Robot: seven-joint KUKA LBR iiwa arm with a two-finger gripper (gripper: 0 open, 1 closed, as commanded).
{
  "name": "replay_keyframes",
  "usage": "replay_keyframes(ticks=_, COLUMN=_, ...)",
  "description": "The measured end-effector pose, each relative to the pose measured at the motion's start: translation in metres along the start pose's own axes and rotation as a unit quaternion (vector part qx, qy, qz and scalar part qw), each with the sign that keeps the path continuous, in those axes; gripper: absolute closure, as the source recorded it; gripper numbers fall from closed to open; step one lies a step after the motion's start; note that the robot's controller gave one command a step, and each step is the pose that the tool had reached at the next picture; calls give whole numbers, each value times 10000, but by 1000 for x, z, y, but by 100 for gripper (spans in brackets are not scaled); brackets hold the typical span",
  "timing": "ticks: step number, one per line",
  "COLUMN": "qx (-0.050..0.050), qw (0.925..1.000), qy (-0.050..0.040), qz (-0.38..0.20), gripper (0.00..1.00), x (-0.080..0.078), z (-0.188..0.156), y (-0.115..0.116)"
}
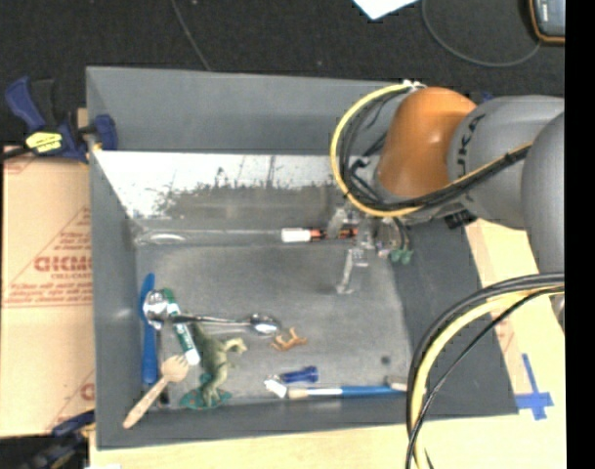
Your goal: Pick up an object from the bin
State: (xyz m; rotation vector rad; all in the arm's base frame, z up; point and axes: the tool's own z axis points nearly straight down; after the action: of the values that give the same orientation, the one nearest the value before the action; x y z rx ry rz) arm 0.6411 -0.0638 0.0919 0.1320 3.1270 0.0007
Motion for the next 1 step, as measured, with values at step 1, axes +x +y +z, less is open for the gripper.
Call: replay_keyframes(ticks=1, qx=5, qw=9999, qy=-40, qz=163, gripper=0, x=-8, z=-71, y=-13)
